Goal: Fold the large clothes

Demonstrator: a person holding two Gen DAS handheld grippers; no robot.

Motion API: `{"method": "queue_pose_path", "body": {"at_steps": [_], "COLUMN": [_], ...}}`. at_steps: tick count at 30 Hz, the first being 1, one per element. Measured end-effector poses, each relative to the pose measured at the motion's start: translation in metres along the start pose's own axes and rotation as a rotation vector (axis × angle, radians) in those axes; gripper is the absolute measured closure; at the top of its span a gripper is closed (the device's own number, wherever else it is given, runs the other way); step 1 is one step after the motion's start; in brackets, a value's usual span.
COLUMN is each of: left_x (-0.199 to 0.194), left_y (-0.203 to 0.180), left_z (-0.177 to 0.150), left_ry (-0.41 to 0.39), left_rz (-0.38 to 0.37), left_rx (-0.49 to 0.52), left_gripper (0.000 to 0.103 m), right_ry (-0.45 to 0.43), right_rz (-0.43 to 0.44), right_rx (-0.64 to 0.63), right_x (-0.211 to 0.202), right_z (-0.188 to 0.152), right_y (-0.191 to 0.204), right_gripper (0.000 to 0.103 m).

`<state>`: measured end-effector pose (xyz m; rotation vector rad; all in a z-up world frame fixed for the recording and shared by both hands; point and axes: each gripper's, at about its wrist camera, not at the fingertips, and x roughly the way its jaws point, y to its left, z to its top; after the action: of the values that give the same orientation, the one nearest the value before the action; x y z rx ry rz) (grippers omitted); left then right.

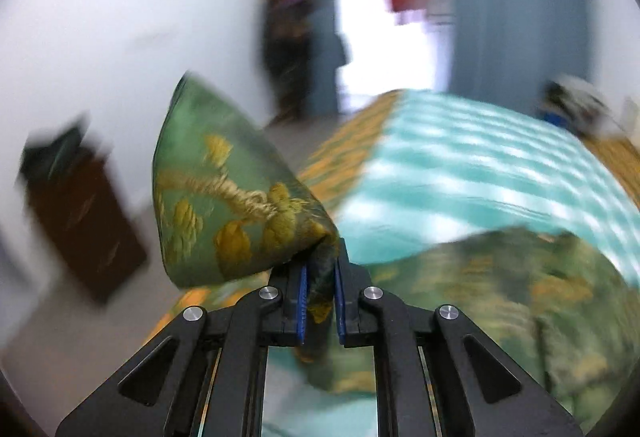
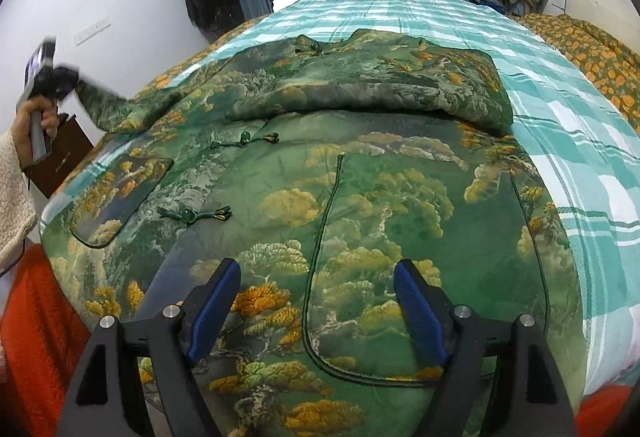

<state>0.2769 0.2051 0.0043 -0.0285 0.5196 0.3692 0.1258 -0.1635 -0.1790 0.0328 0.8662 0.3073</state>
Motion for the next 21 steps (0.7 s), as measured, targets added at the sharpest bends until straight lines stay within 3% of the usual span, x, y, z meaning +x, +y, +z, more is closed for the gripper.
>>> {"method": "queue_pose_path", "body": {"at_steps": [5,8,10,12,15,18,21], "left_x": [-0.034,-0.016,-0.004,0.007,0.002,-0.019,-0.038], "left_y": [-0.120,-0.173,-0.192,-0.205,-0.202,-0.184,-0.154], "left_z": [-0.015,-0.051,-0.078,-0.111,-0.142,-0.159,-0.167], "left_ry": [-0.061,0.039,0.136,0.243,0.323,0.314,0.310], "left_rz": [-0.155,-0.234,-0.259,-0.277,-0.288,-0.299,-0.307], "left_rx": [0.234,0.291,0.310,0.338,0.378,0.409,0.375], "left_gripper": [0.094,0.092,0.082,0.078,0.061,0.034,0.027], "right_ry": [-0.050,-0.069,-0.074,-0.079,-0.086,-0.083,-0.057], "right_rz": [0.001,-0.009,-0.013,-0.017,-0.011,0.034,0.158], "right_rx": [0.031,0.046,0.055,0.066,0.076,0.083,0.125], "right_x": [-0.015,-0.023,-0.027,-0.030,-0.033,-0.024,-0.002], "right_z": [0.003,0.002,0.001,0.002,0.009,0.033,0.072], "right_y": [-0.011,-0.019,-0.025,-0.030,-0.035,-0.034,-0.025], "right_gripper": [0.022,0.022,0.022,0.022,0.022,0.022,0.022]}}
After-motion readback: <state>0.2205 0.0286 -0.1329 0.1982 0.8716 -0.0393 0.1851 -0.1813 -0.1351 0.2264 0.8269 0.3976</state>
